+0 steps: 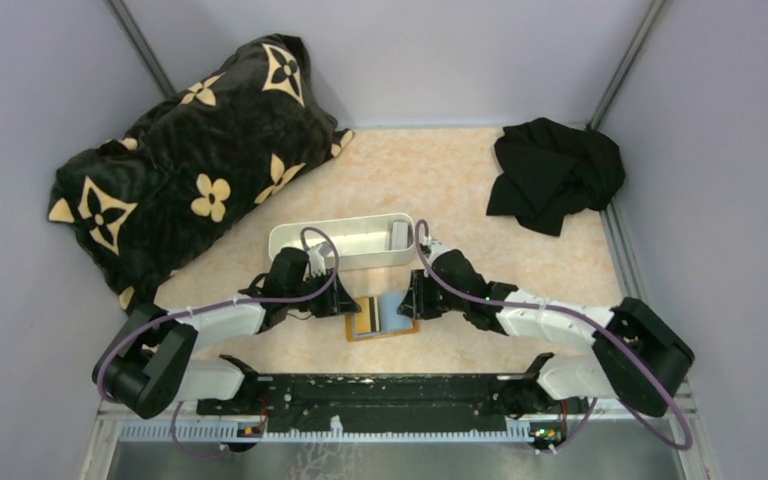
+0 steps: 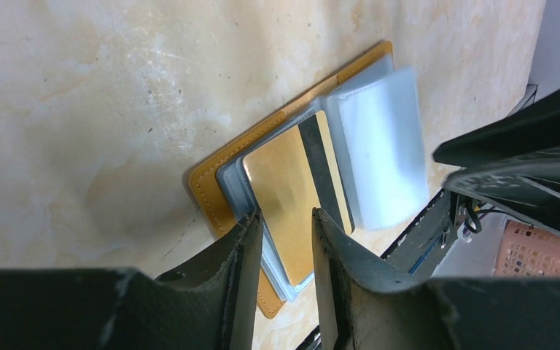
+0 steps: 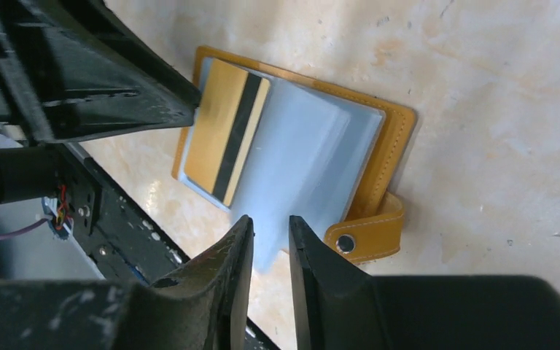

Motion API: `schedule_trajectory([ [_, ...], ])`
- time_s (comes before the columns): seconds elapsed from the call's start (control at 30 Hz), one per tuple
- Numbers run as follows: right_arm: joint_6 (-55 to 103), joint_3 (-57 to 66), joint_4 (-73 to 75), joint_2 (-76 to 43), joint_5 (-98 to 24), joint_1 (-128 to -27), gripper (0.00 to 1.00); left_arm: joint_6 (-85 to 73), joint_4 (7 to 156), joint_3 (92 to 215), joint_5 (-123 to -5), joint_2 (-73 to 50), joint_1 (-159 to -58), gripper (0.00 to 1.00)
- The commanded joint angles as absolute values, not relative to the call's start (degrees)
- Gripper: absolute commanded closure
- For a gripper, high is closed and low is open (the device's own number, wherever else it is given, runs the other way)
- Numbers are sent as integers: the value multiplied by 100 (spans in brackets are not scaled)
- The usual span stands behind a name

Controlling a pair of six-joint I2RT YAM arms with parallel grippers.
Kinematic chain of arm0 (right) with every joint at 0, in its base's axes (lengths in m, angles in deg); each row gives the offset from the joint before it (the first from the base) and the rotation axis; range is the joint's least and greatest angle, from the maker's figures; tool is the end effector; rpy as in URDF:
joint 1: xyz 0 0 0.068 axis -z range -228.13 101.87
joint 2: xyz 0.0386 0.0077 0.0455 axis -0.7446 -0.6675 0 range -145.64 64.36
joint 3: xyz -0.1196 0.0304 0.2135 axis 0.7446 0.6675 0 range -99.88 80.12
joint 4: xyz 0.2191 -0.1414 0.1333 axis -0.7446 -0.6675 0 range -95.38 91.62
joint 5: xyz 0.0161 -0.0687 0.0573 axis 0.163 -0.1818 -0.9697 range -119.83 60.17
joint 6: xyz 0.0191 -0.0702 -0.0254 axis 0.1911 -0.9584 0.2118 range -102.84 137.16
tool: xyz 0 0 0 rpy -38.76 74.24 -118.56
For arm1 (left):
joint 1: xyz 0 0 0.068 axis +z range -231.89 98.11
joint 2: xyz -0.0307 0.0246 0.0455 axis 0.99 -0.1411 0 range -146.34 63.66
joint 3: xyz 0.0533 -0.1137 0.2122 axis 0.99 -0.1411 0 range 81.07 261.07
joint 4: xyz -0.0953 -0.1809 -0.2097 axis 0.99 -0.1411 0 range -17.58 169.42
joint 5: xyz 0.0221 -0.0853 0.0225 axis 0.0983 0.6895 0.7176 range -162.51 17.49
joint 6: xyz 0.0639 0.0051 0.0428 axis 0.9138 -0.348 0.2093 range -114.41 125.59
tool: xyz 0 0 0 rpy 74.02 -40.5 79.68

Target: Take the credit cards out of the card holder

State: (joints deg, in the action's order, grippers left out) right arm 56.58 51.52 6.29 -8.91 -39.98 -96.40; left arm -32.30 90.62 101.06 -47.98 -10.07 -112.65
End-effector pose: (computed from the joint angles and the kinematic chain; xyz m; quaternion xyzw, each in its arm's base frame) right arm 0.1898 0.2301 0.0982 -0.1070 0.8972 0.3494 0.2480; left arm 0.2139 -0.1591 0.0615 0.0297 0.8981 -0.3823 0.2151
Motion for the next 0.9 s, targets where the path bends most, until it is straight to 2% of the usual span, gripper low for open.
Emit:
schedule_trajectory([
  [0.0, 5464, 4860, 172, -244, -3739, -9693, 71, -3104, 8922, 9977, -4974, -1254, -11295, 61],
  [0.27, 5369, 4439, 111, -175, -3973, -9748, 70, -3086, 8938, 9970, -4992, -1263, -11292, 61],
  [0.3, 5368, 4432, 232, -266, -4011, -9752, 72, -3095, 8957, 9956, -4992, -1256, -11292, 61],
  [0.37, 5433, 4441, 545, -697, -4144, -9753, 90, -3119, 8993, 9931, -4971, -1255, -11296, 61],
  [0.43, 5508, 4481, 972, -1158, -4346, -9755, 100, -3132, 8973, 9933, -4966, -1235, -11292, 62],
  [0.63, 5646, 4446, 1850, -2198, -4771, -9767, 100, -3150, 8871, 9885, -5017, -1081, -11298, 62],
  [0.87, 5578, 4315, 1927, -2465, -4805, -9848, 100, -3152, 8837, 9821, -5060, -1039, -11292, 61],
])
